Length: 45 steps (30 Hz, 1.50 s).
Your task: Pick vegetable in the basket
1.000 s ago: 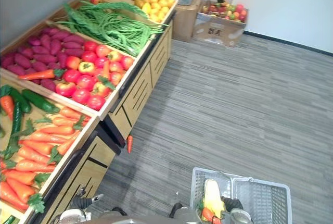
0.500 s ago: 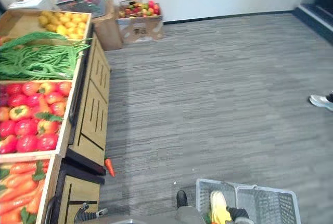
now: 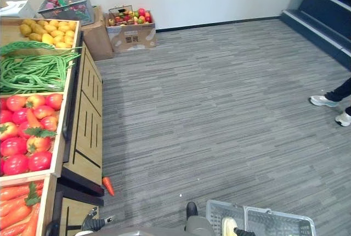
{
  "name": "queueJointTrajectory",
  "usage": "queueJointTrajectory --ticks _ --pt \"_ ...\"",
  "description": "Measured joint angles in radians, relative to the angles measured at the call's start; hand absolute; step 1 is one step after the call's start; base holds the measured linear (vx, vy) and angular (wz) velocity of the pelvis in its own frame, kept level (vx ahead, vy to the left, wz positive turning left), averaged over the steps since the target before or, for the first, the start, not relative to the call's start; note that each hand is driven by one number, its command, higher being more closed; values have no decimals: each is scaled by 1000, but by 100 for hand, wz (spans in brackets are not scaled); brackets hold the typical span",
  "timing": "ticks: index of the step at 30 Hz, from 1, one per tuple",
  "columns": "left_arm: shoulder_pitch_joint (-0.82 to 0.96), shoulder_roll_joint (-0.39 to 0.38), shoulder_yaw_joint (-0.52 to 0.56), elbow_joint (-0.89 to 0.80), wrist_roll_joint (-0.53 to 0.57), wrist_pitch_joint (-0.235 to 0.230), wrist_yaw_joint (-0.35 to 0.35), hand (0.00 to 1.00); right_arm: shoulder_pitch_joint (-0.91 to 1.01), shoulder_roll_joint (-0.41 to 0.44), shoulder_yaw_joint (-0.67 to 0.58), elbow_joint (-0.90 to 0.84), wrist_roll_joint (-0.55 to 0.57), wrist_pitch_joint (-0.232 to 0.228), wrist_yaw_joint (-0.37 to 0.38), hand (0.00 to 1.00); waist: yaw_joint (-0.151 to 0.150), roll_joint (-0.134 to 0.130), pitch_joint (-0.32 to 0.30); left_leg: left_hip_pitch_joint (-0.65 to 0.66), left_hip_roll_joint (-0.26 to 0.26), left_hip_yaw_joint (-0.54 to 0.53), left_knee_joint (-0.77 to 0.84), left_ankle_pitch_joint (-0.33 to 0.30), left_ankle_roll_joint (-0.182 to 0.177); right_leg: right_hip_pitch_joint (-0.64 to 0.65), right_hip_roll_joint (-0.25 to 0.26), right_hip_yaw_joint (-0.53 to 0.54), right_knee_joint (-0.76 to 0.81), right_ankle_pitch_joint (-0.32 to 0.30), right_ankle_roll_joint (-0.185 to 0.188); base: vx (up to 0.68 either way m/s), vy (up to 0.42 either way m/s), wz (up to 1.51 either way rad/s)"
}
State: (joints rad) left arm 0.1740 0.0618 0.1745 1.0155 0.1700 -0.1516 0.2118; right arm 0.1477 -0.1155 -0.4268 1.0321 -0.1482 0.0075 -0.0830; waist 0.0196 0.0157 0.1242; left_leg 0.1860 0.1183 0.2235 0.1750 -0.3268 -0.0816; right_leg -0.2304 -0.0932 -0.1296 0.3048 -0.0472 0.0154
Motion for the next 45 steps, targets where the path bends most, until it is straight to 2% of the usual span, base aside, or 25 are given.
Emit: queueJointTrajectory --ticks 2,4,5,9,11,13,15,16,17,19,20,22,23,25,27,28,29,31,32,33,34,36,38,40,45 --pt "5 6 30 3 -1 1 1 0 -10 7 4 1 -1 -7 3 100 22 -12 14 32 -6 51 24 -24 -8 -37 -8 -95 128 -15 -16 15 -48 -104" --pt "10 11 31 5 1 2 0 0 -11 15 15 2 -1 -30 6 100 19 -26 27 51 -7 65 44 -30 4 -51 -8 -117 175 -20 -25 9 -61 -86" --pt "10 15 30 6 1 2 0 0 -14 14 28 3 -1 -33 6 100 14 -31 33 61 -6 65 41 -38 14 -56 -8 -124 182 -22 -28 -51 -99 -75" --pt "-3 22 29 1 2 3 -20 0 -38 19 47 10 -1 -34 7 100 7 -41 59 61 0 82 39 -69 0 -50 10 -149 101 -30 -10 -117 -73 -47" --pt "-2 20 30 0 2 8 -21 0 -3 25 43 15 0 -32 5 100 7 -39 61 62 13 66 38 -67 -2 -26 7 -178 73 -21 3 -171 -60 23" --pt "-2 13 35 -4 2 10 -21 0 29 38 41 15 0 -30 5 100 6 -21 58 62 29 55 36 -67 1 -20 5 -196 71 -19 7 -82 -66 34" --pt "10 -4 68 -24 2 27 -20 0 45 57 17 15 1 -11 6 100 6 -19 58 65 57 19 33 -69 -5 -49 -29 -179 186 -42 -29 2 -69 47" --pt "12 -4 72 -24 2 31 -20 0 47 61 7 15 2 -6 6 100 5 -20 58 67 61 8 33 -74 -15 -46 -42 -173 189 -42 -27 98 -43 39" --pt "20 -7 91 -26 4 31 -19 0 49 63 4 16 2 1 6 100 11 -19 56 84 79 7 30 -84 -34 -31 -43 -180 172 -89 3 130 -76 15" --pt "34 -20 121 -27 9 32 -13 0 38 62 13 16 0 2 9 100 11 -5 38 96 114 9 34 -59 -64 -32 -12 -200 194 -141 -2 262 -150 4" --pt "35 -24 129 -27 11 31 -11 0 26 59 28 18 0 4 12 100 11 -9 35 76 123 2 83 -30 -67 -24 0 -198 202 -152 -24 367 -234 -8" --pt "34 -26 128 -27 11 30 -9 0 2 46 50 20 0 5 29 100 11 -6 26 -23 148 -47 279 20 -44 0 24 -194 167 -161 -38 316 -257 -17" --pt "32 -29 128 -27 11 29 -6 0 -7 38 58 21 0 5 40 100 10 0 24 -113 171 -84 465 97 8 40 45 -195 125 -162 -40 268 -214 -8" --pt "33 -34 126 -27 7 22 9 0 0 27 90 24 -2 5 45 100 11 -3 29 -239 198 -136 730 207 30 113 65 -197 73 -172 -54 273 -141 0" --pt "33 -33 110 -32 8 10 20 0 -2 7 102 25 -6 2 45 100 12 4 33 -365 185 -157 939 198 26 202 71 -194 25 -195 -69 253 -52 3" --pt "34 -30 103 -34 8 10 21 0 -3 2 102 25 -6 2 44 100 13 4 33 -393 173 -154 955 194 27 223 69 -193 11 -197 -67 256 -28 0" --pt "38 -28 89 -40 9 9 21 0 -6 -3 99 26 -6 2 43 100 13 2 34 -421 151 -148 944 183 23 256 63 -195 -10 -195 -59 240 -6 -10" --pt "45 -22 65 -50 10 6 24 0 -27 -11 79 39 -10 2 38 100 20 -4 34 -439 115 -91 748 147 19 306 45 -187 -47 -186 -40 238 28 -15" --pt "47 -17 58 -55 10 7 24 0 -32 -13 69 40 -9 1 38 100 21 -7 34 -421 97 -55 552 148 25 323 34 -187 -67 -182 -32 304 110 -10" --pt "50 -20 58 -58 11 9 24 0 -37 -14 51 38 -9 1 39 100 20 -7 34 -390 82 -37 350 193 41 331 25 -187 -75 -183 -20 314 133 -7" --pt "51 -20 58 -58 11 10 24 0 -39 -14 43 37 -9 1 39 100 21 -6 35 -371 77 -40 263 239 45 336 21 -188 -75 -186 -13 277 136 -4" --pt "53 -14 58 -61 46 11 22 0 -35 -6 33 35 -8 -1 40 100 17 -22 25 -301 24 -74 90 278 21 353 -6 -186 -80 -189 21 270 172 19" --pt "49 0 58 -61 50 9 24 0 -37 11 30 35 -7 -7 39 100 16 -52 29 -280 -5 -69 36 282 23 355 -27 -186 -99 -182 31 197 153 12" --pt "51 11 49 -52 50 11 24 0 -34 20 29 36 -8 -15 37 100 21 -64 26 -261 -28 -64 -1 289 29 358 -46 -182 -106 -178 39 121 93 -1" --pt "48 30 -15 -30 49 8 22 0 -30 12 21 37 -9 -41 12 100 11 -51 23 -199 -62 -48 -121 338 35 363 -66 -161 -131 -165 61 38 38 -10"
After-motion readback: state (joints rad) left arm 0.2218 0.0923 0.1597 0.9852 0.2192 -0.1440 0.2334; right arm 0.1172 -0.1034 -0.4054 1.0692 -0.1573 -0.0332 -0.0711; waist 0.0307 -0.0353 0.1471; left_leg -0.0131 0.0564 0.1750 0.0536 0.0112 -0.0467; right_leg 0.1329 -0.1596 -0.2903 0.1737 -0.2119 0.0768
